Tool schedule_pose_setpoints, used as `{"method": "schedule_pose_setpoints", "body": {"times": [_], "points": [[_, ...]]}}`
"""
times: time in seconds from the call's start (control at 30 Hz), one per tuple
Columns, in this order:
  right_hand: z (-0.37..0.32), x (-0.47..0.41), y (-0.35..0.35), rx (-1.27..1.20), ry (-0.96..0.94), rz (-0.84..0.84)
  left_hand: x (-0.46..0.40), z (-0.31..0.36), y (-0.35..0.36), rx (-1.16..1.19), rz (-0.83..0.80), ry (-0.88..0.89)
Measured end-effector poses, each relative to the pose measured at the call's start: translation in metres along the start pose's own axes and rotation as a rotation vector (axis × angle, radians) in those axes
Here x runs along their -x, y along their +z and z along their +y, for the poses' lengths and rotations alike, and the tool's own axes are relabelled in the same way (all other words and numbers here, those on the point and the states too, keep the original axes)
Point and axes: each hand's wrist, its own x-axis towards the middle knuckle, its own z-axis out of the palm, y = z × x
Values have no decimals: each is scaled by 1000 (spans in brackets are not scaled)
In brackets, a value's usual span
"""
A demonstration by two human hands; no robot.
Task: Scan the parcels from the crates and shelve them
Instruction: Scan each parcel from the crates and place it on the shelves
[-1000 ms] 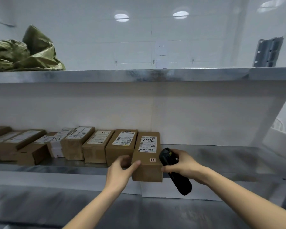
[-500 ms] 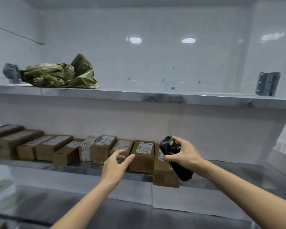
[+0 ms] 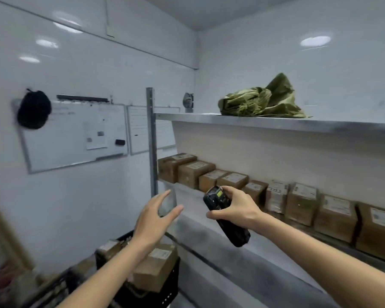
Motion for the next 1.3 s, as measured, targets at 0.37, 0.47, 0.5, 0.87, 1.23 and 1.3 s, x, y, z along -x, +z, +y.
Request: {"method": "schedule_pose_setpoints", "body": {"times": [0.37,0.47,0.5,0.87,1.23,1.3], "points": [[-161,-80,261,-75,-225,-348,31,-187,-203,-166,284,-346],[-173,-102,327,-97,-248,-457,33,-241,-221,-154,326,-419],[-173,-110,349,-99,-245,-484,32,-260,-224,-157,330,-445],[-92,-193,627,-29,-133,-777,33,-515,-169,-199,369,-850],[22,-164,831,157,71,-1056,124,-685,-92,-168,259,-1186],[37,-156,852,193,98,-1089,134,-702,-80,-145,236,-1232]]}}
